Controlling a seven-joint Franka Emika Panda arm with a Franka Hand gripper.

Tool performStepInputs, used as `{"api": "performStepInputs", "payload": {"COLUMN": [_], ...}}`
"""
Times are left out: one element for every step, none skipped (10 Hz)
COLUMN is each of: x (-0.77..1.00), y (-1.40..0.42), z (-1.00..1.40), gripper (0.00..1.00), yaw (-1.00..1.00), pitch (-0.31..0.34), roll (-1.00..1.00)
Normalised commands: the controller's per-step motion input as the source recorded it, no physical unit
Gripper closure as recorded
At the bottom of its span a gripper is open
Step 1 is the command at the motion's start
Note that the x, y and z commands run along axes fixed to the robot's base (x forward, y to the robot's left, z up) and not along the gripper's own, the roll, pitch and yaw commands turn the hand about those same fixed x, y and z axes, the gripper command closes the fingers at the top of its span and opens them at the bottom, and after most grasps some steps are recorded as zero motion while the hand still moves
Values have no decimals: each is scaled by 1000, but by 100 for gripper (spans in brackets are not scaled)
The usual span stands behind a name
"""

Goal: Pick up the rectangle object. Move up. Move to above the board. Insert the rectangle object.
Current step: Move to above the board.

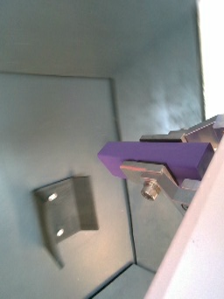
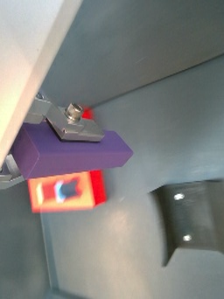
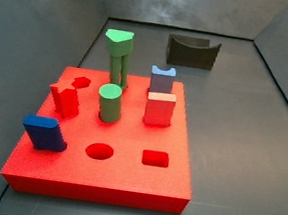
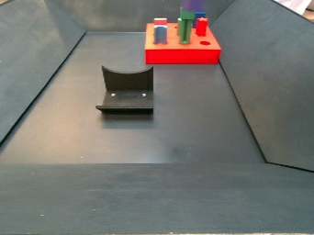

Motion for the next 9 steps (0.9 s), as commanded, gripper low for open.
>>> {"api": "performStepInputs", "payload": {"x": [132, 135, 139, 146, 156, 170, 179, 188, 215], "y": [-1000, -1000, -1000, -1000, -1000, -1000, -1000, -1000, -1000], "z": [253, 261, 252, 254, 257, 257, 259, 259, 260], "gripper": [100, 100, 100, 100, 100, 100, 100, 100, 100], "yaw": [1000, 1000, 1000, 1000, 1000, 1000, 1000, 1000, 1000], "pitch": [108, 110, 109, 115, 127, 141, 152, 161, 191], "roll": [-20, -30, -32, -28, -33, -31, -25, -19, -21]}}
